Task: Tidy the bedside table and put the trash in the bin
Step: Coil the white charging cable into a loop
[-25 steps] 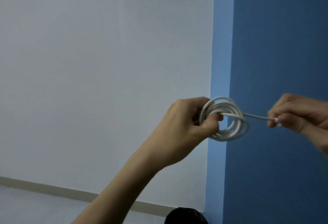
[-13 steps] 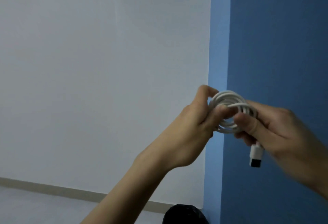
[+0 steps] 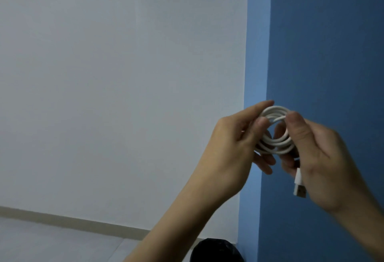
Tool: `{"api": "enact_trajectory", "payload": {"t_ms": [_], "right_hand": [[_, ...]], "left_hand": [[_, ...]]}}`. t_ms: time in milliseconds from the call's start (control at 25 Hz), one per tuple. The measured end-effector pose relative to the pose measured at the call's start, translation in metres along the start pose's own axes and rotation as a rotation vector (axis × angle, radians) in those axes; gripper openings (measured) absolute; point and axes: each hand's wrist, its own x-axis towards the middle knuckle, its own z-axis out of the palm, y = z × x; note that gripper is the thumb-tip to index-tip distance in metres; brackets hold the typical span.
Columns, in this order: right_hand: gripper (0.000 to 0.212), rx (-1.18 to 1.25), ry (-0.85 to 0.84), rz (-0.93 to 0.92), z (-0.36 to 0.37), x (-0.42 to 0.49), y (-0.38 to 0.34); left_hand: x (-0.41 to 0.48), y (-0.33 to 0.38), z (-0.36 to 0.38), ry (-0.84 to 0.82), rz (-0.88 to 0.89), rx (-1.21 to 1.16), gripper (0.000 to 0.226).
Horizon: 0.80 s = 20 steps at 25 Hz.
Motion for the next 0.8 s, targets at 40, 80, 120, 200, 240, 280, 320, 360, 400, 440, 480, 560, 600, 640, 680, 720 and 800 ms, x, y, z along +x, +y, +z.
{"api": "enact_trajectory", "payload": {"t_ms": [40,80,120,200,240,280,320,360,400,440,480,560,600,640,680,720,800], "right_hand": [[0.048,0.029,0.019,0.012,0.002,-0.001,0.000],[0.045,0.046,0.038,0.010,0.005,-0.002,-0.001],[0.042,0.055,0.065,-0.008,0.007,-0.002,-0.001],[0.038,0.063,0.145,-0.061,0.009,-0.003,0.000],[0.037,0.057,0.187,-0.085,0.010,-0.002,0.001],[0.038,0.032,0.225,-0.108,0.010,-0.002,0.004],[0.039,-0.011,0.255,-0.131,0.010,-0.001,0.007],[0.040,-0.058,0.282,-0.153,0.010,0.000,0.010],[0.040,-0.099,0.307,-0.177,0.009,0.001,0.013],[0.039,-0.139,0.328,-0.207,0.009,0.002,0.015],[0.036,-0.182,0.342,-0.240,0.008,0.003,0.016],[0.037,-0.271,0.351,-0.269,0.009,0.004,0.018],[0.040,-0.337,0.351,-0.271,0.009,0.005,0.019],[0.042,-0.426,0.352,-0.271,0.009,0.005,0.020],[0.043,-0.521,0.357,-0.272,0.008,0.005,0.022],[0.041,-0.596,0.357,-0.273,0.007,0.005,0.023],[0.031,-0.606,0.337,-0.248,0.004,0.005,0.029]], "left_hand": [[0.001,-0.001,0.001,0.020,-0.002,-0.018,0.032],[0.002,-0.002,0.003,0.051,-0.004,-0.039,0.030],[0.002,-0.003,0.004,0.084,0.005,-0.058,0.029],[0.000,-0.005,0.009,0.132,0.039,-0.058,0.026],[-0.001,-0.005,0.011,0.126,0.040,-0.055,0.027],[-0.001,-0.005,0.012,0.091,0.021,-0.069,0.028],[-0.002,-0.005,0.012,0.043,-0.015,-0.108,0.029],[-0.002,-0.004,0.013,0.001,-0.068,-0.175,0.031],[-0.003,-0.003,0.013,-0.026,-0.124,-0.257,0.032],[-0.003,-0.003,0.014,-0.034,-0.171,-0.345,0.033],[-0.004,-0.003,0.015,-0.034,-0.205,-0.424,0.034],[-0.004,-0.007,0.019,-0.048,-0.239,-0.510,0.035],[-0.004,-0.009,0.021,-0.059,-0.240,-0.523,0.036],[-0.004,-0.012,0.023,-0.057,-0.236,-0.523,0.036],[-0.003,-0.015,0.023,-0.043,-0.228,-0.512,0.037],[-0.002,-0.018,0.024,-0.019,-0.222,-0.500,0.036],[-0.002,-0.022,0.025,0.025,-0.224,-0.486,0.033]]}}
